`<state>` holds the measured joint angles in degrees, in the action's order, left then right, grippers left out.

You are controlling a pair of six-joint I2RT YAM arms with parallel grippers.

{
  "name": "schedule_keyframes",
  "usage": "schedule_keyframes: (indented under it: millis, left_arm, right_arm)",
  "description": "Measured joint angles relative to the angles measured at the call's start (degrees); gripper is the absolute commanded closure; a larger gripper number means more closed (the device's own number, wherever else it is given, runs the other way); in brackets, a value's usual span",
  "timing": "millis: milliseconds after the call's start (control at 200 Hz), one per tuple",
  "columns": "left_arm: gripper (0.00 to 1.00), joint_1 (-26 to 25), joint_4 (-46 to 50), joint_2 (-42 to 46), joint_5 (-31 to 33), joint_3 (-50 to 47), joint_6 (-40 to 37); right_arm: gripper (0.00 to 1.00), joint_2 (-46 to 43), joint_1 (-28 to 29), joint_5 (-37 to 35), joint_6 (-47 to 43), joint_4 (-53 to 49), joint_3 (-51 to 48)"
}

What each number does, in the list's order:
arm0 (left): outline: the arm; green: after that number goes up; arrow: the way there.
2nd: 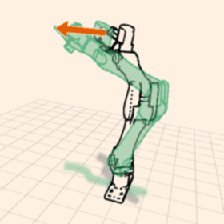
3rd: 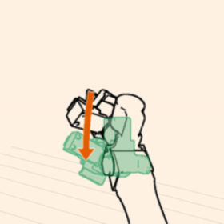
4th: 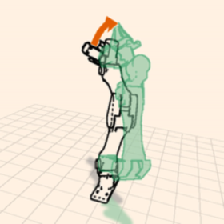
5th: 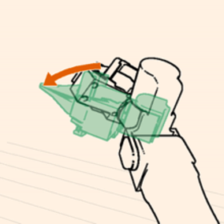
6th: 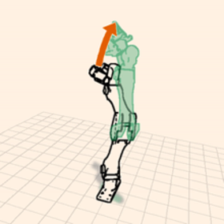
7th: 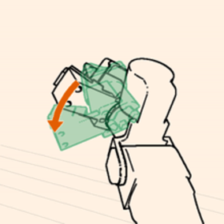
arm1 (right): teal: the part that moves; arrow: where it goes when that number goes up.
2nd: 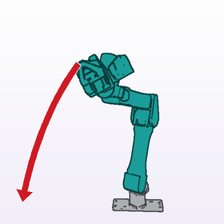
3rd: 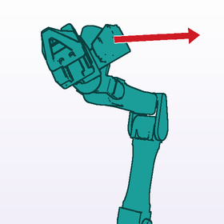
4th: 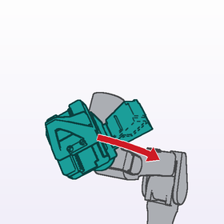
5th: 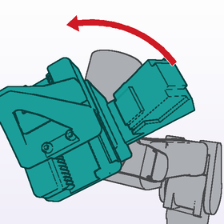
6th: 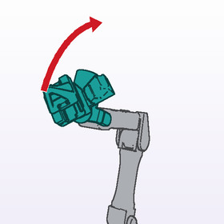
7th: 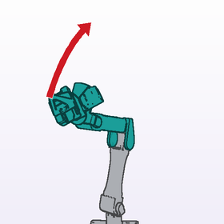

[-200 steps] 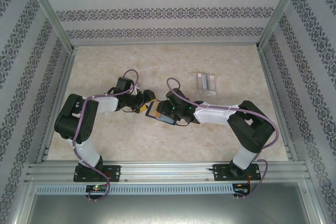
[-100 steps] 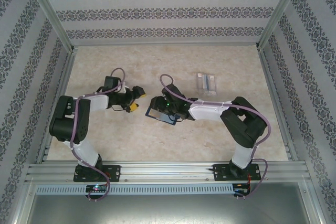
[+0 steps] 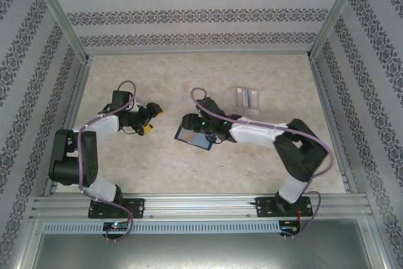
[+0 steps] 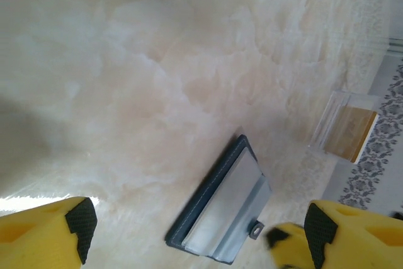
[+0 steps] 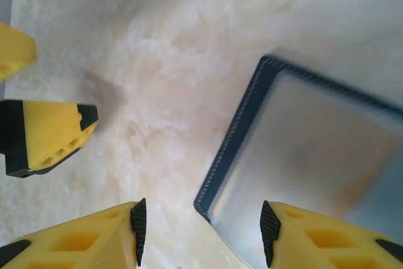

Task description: Put the credit cards into the card holder

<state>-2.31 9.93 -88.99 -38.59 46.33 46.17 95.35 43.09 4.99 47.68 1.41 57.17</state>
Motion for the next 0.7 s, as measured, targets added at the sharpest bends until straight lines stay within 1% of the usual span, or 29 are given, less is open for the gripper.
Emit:
schedule_keyframes:
  millis: [45,135,195,250,355,380,405,430,560,699]
  left_arm:
    - [0.12,-1.66,1.66,0.52,1.53,0.92,-0.9]
    - [0.12,-5.81,4.24,1.36,4.76,3.34,-2.49]
    - [0.12,-8.24,5.49,1.62,6.47,4.85,-3.34]
    - [0.12,-10.43,6.69,1.62,8.41,6.1,-4.11]
    - [0.12,-13.6,8.0,1.62,11.19,6.91,-5.27]
    - [0.12,-14.16,8.33,1.6,11.74,6.91,-5.38]
    - [0.12,-14.62,8.76,1.53,12.09,6.91,-5.49]
    - [0.12,-14.88,9.05,1.51,12.24,6.91,-5.53]
    - [0.12,-15.26,10.14,1.4,13.73,6.91,-5.68]
    - [0.11,-15.41,10.27,1.4,14.47,6.88,-5.68]
  right_arm:
    - [0.43,-3.56,-1.81,-1.81,-2.03,-2.01,0.0]
    - [0.4,-10.32,-5.6,-7.89,-7.32,-6.54,0.09]
    - [0.39,-12.79,-7.98,-11.89,-10.62,-9.88,0.61]
    - [0.38,-13.25,-10.25,-15.54,-13.33,-13.62,2.03]
    - [0.33,-11.3,-14.86,-20.81,-18.18,-20.92,5.86]
    - [0.25,-10.56,-15.74,-21.62,-19.26,-22.18,6.71]
    - [0.22,-9.6,-16.61,-22.47,-20.15,-23.37,7.61]
    - [0.18,-8.85,-17.35,-23.3,-21.29,-24.24,8.22]
    - [0.18,-3.43,-19.15,-26.14,-25.68,-28.41,10.97]
    - [0.2,2.54,-21.03,-26.47,-27.96,-30.88,13.29]
